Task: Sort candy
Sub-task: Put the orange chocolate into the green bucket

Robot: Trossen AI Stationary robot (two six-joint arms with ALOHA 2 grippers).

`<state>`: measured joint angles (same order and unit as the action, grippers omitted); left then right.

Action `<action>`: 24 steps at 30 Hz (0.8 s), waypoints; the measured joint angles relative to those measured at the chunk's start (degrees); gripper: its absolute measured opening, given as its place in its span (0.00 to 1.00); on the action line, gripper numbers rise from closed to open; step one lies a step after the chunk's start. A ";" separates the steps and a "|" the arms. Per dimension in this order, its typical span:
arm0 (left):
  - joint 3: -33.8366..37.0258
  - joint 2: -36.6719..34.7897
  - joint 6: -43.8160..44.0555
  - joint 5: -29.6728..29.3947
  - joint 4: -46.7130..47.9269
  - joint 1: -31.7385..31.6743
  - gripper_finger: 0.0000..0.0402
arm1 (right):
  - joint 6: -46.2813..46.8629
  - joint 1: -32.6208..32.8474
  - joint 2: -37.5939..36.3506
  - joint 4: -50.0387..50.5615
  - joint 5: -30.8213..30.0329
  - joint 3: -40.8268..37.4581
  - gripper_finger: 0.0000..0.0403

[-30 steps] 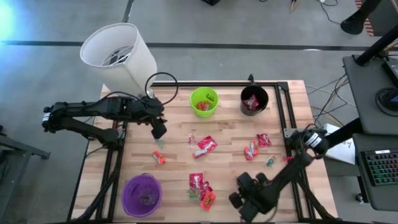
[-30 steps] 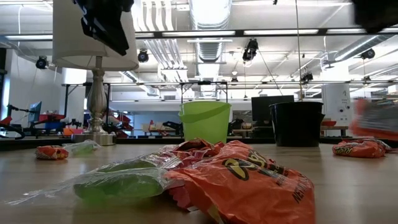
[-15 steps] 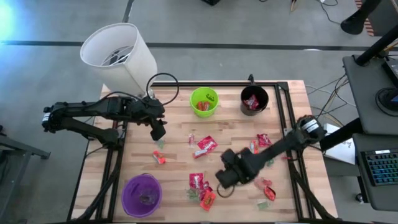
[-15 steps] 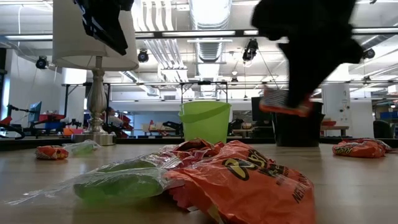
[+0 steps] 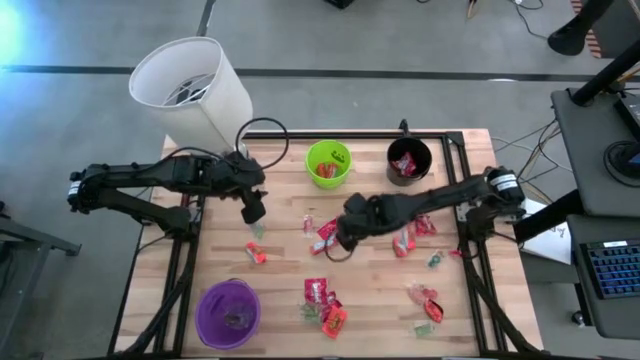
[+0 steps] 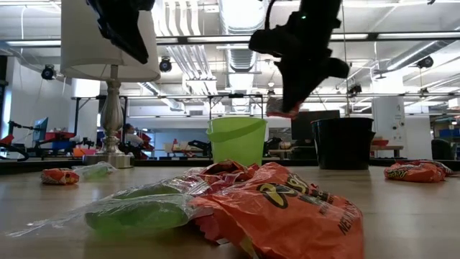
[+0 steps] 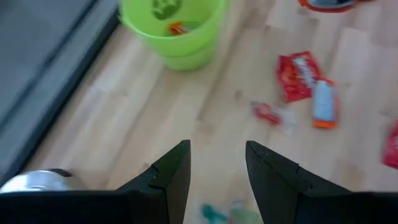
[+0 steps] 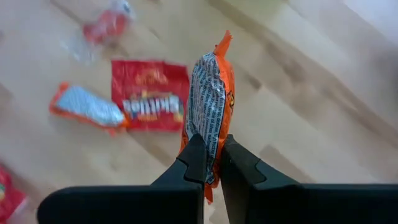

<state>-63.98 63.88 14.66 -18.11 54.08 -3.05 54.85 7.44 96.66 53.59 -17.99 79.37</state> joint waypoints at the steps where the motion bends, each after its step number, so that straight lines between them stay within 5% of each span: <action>1: 0.00 0.00 -0.49 -1.18 -0.02 0.00 0.34 | -0.78 -0.84 -0.23 -0.71 0.54 0.00 0.04; 17: 0.02 -0.04 -0.73 -5.70 0.00 -0.07 0.34 | -9.06 -9.41 -0.94 -6.57 1.96 0.00 0.04; 24: 0.02 -0.04 -2.73 -16.62 1.56 -0.09 0.34 | -11.41 -11.58 -0.94 -9.97 1.94 -0.02 0.04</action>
<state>-63.96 63.83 11.93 -34.72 55.65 -3.14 43.43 -4.14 95.72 43.62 -16.05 79.35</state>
